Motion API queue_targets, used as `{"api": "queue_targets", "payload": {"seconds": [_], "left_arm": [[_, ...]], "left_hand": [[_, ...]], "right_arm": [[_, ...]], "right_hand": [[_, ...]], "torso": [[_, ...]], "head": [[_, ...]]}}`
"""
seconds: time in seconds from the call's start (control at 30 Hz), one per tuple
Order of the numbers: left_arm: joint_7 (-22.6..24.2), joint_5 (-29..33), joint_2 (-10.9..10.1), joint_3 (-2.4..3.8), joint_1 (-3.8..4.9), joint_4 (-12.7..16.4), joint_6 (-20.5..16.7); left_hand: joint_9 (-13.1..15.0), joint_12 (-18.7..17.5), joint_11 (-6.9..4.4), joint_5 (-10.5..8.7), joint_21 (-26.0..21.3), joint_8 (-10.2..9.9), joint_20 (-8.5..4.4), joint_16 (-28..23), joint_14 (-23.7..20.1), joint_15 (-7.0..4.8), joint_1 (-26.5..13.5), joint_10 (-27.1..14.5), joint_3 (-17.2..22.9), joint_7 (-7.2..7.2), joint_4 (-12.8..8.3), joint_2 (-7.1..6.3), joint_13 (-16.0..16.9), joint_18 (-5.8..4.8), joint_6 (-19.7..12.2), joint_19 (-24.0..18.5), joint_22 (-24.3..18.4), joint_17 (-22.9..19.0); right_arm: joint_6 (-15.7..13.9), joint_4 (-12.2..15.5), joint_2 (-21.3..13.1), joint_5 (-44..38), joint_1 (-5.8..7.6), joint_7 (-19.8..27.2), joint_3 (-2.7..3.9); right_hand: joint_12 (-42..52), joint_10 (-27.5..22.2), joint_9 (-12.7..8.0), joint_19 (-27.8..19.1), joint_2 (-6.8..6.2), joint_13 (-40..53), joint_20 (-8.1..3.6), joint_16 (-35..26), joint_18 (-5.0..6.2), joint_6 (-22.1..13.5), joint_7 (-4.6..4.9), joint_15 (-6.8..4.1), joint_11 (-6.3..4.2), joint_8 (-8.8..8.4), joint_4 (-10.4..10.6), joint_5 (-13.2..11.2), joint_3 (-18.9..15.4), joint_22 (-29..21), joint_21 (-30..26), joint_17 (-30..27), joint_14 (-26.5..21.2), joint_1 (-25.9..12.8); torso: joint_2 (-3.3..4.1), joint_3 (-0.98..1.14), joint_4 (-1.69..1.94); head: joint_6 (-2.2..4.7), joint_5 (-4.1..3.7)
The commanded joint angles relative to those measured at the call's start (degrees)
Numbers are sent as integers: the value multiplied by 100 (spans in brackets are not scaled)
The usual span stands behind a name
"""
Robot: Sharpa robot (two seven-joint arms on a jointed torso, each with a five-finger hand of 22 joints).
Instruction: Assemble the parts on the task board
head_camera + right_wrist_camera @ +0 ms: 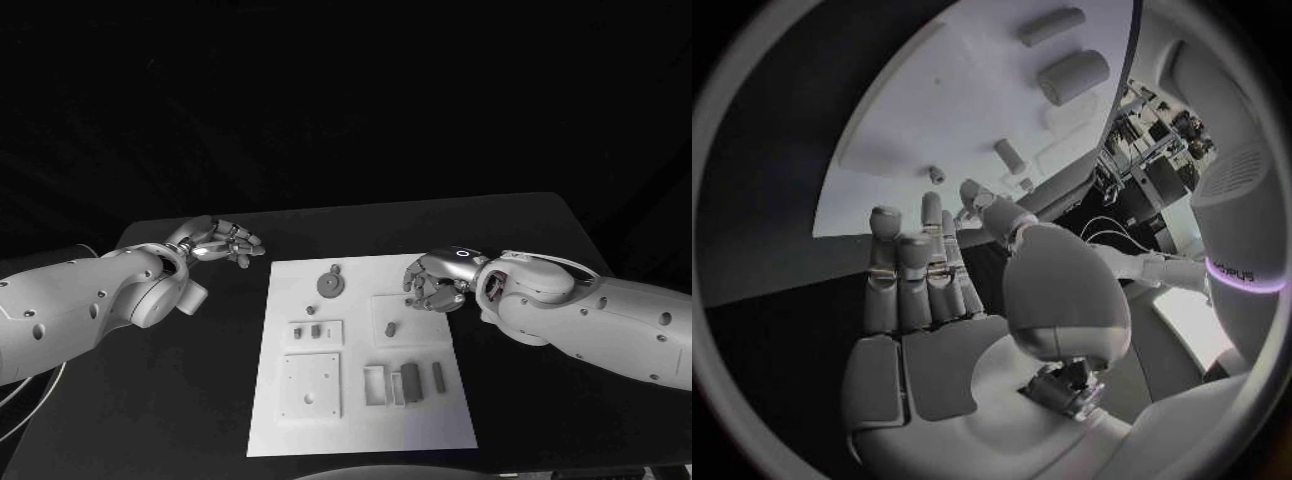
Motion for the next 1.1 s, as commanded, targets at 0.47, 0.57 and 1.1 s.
{"api": "queue_targets", "payload": {"seconds": [0.47,0.57,1.1], "left_arm": [[135,307,22,4,8,52,108],[107,307,23,3,8,45,93],[31,307,29,2,8,38,81]], "left_hand": [[-6,-22,131,-10,-96,23,-7,-139,100,-13,-59,-85,-143,75,-67,33,-114,-30,-36,91,-45,129],[-9,-21,137,-10,-102,20,-7,-151,106,-14,-57,-94,-146,90,-70,31,-125,-30,-43,96,-48,144],[-18,-14,145,-10,-124,12,-8,-197,117,-14,-31,-110,-138,145,-78,45,-159,-32,-62,111,-55,197]], "right_arm": [[40,-206,289,-882,-163,-303,-14],[-27,-235,321,-915,-169,-331,-20],[-45,-348,419,-1024,-178,-403,-24]], "right_hand": [[-350,-178,-12,-19,-81,-206,4,-82,150,83,-22,91,111,56,11,21,-5,54,-51,-15,-33,54],[-446,-277,-24,-35,-94,-274,19,-68,150,63,-12,156,175,41,6,20,0,57,-68,0,-73,74],[-480,-270,-50,-61,-102,-319,41,-49,150,27,8,184,200,16,-21,19,2,64,-88,17,-121,115]], "torso": [[1,-2,5],[1,0,2],[1,4,0]], "head": [[-52,18],[-59,22],[-82,37]]}}
